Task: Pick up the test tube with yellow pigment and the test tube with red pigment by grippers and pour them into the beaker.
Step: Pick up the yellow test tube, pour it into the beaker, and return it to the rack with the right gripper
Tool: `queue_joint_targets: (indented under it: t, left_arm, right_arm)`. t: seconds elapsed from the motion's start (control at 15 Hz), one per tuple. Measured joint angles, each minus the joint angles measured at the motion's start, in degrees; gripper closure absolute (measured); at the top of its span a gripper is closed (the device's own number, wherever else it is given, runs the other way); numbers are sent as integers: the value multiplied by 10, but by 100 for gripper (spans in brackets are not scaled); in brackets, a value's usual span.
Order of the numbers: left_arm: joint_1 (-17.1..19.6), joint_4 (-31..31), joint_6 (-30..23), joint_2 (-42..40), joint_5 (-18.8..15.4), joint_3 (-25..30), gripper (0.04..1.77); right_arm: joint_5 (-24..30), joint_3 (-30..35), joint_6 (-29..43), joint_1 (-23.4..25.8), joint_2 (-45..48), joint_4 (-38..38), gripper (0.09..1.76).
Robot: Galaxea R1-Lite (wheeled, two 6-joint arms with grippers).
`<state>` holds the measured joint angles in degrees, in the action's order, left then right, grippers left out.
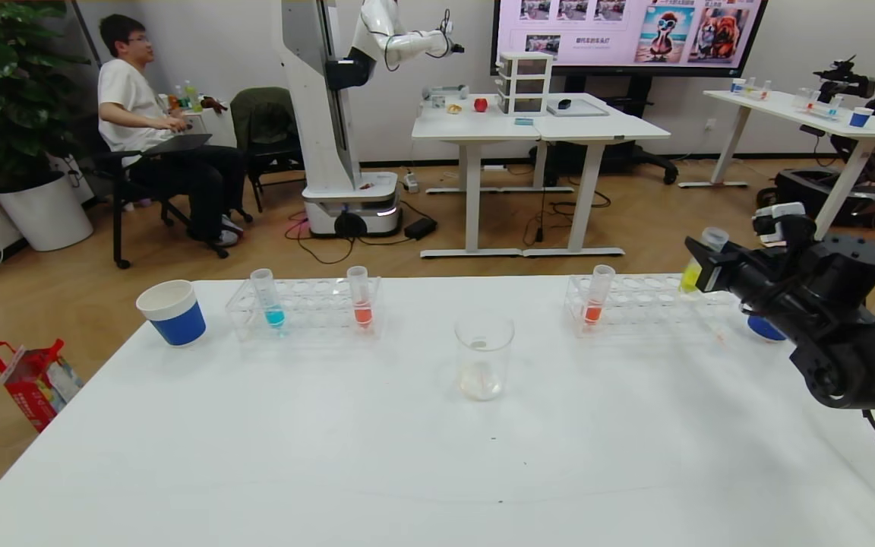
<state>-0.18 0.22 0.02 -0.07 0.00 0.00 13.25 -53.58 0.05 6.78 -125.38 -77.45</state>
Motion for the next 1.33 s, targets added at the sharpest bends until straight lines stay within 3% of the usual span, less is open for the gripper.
queue_joint_targets:
  t: [0.33, 0.6, 1.0, 1.33]
  left_arm:
    - [0, 0, 0, 0, 0, 0, 6]
    - [0, 0, 0, 0, 0, 0, 6]
    - [0, 0, 0, 0, 0, 0, 6]
    - [0, 0, 0, 0, 0, 0, 6]
  right_arm:
    - [2, -9, -2, -9, 50, 17, 135]
    - [47, -10, -14, -58, 72, 14, 135]
    - [72, -64, -94, -176, 66, 18, 135]
    - [127, -123, -238, -256, 11, 14, 135]
